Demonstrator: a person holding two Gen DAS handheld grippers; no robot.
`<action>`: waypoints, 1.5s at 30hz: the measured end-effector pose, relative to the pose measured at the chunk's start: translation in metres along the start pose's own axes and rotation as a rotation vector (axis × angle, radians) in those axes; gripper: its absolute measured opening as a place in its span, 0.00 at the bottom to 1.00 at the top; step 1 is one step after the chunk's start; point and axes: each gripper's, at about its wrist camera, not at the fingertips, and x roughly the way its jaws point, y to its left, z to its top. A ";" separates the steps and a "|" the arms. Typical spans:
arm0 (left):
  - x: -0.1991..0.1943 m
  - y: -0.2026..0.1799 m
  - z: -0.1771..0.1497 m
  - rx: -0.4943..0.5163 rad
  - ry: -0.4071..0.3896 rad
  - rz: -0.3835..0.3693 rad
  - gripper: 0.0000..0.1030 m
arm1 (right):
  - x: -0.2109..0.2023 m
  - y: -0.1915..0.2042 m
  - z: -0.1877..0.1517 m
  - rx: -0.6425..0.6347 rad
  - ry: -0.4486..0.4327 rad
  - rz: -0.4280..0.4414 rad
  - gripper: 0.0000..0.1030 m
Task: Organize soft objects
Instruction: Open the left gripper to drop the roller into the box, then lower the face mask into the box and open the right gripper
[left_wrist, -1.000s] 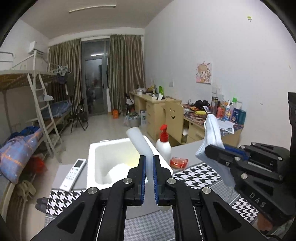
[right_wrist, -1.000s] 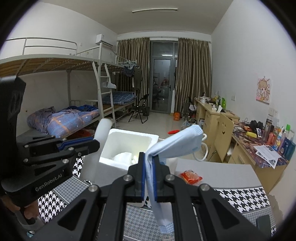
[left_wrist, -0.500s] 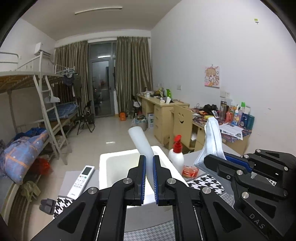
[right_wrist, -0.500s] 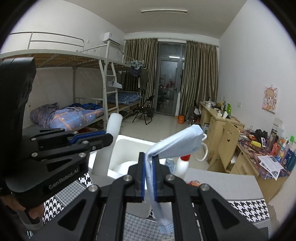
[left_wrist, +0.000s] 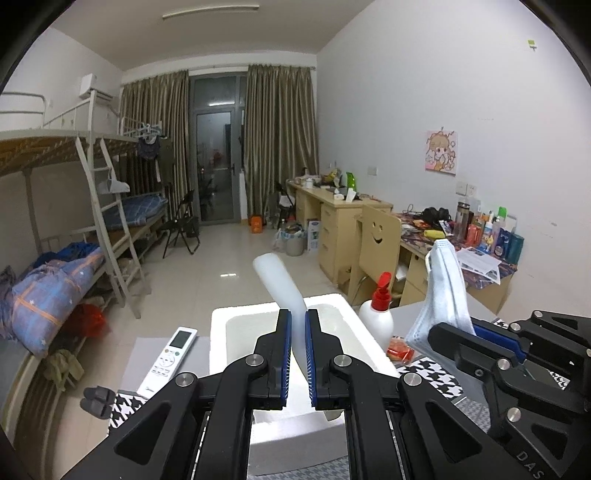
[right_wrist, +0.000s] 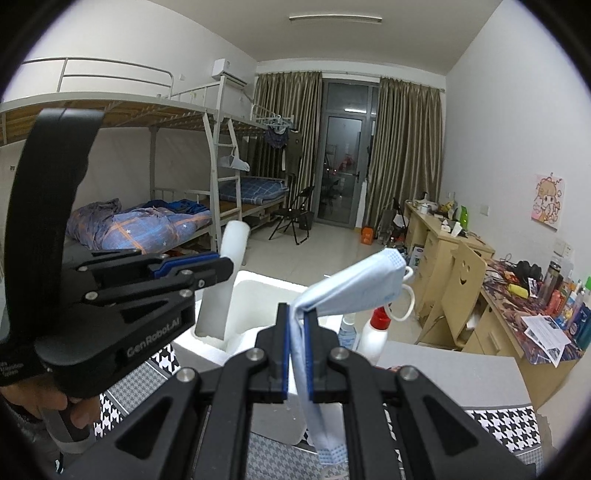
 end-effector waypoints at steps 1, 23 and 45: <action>0.003 0.001 0.000 -0.002 0.004 0.003 0.08 | 0.002 0.000 0.000 0.002 0.005 0.000 0.09; 0.002 0.039 -0.004 -0.047 -0.026 0.121 0.99 | 0.017 0.005 0.009 -0.012 0.005 0.004 0.09; -0.019 0.069 -0.016 -0.081 -0.031 0.184 0.99 | 0.053 0.024 0.016 -0.007 0.065 0.071 0.09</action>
